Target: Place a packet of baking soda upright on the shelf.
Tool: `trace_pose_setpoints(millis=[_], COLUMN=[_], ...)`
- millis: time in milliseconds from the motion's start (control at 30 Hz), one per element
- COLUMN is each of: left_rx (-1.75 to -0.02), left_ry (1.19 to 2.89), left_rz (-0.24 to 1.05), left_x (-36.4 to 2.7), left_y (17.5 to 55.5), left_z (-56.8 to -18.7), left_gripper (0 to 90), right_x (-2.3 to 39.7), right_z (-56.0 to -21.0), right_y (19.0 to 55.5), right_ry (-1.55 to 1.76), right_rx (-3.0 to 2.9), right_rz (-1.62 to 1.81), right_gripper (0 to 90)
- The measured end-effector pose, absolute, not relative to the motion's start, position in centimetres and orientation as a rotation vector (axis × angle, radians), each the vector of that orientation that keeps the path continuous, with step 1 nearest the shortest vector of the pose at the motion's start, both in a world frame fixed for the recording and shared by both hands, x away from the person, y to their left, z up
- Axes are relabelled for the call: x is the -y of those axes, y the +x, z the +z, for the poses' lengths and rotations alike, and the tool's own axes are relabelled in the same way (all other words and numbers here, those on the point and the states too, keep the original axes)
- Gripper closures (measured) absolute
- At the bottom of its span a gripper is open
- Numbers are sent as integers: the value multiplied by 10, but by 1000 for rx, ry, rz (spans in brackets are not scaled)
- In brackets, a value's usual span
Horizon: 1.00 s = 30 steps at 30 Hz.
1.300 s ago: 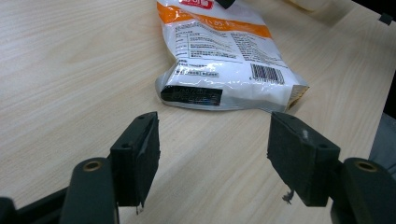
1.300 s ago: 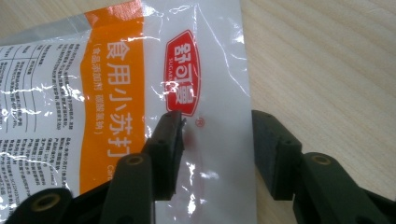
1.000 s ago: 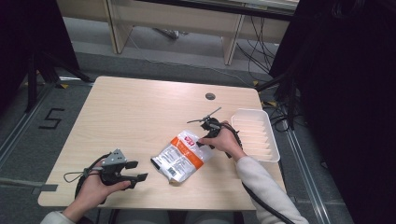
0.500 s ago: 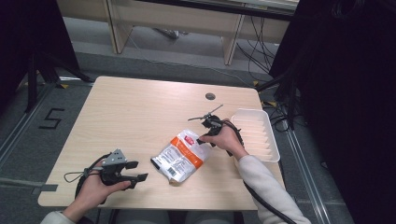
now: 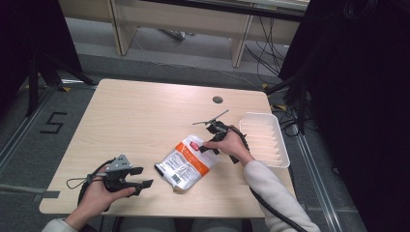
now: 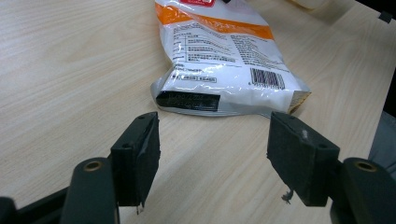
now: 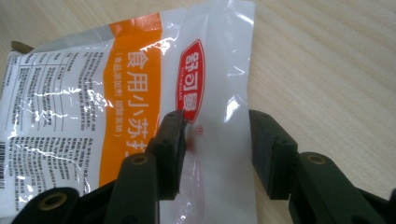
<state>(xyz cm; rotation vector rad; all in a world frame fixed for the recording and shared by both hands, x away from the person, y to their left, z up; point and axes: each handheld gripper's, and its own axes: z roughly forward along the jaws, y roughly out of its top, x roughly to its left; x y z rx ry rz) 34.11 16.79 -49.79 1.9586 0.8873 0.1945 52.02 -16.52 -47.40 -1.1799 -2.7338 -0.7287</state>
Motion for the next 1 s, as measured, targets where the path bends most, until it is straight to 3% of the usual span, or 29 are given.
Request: trace_pose_setpoints(millis=[133,200,233,533,700,767,1000], left_rx=[-888,-887,-888,-890,-892,-888,-890], left_ry=[1958,1959,1955,1955,1954,1956,1954], left_rz=[193,192,191,186,185,188,193], left_x=[-168,-168,-167,-167,-167,-167,-168], left_y=[341,341,341,341,341,341,341], left_z=[-498,-498,-498,-499,-499,-499,-499], left_gripper=[341,341,341,341,342,342,343], right_x=[161,160,160,160,159,156,147], right_z=[-477,-476,-474,-470,-466,-466,-477], right_y=[519,518,518,519,517,515,512], right_ry=[-1192,-1193,-1179,-1132,-1084,-1065,-1043], right_rx=[2744,2766,2810,2788,2784,2766,2770], right_rz=[-723,-705,-672,-693,-704,-689,-663], right_gripper=[561,615,733,886,900,857,837])
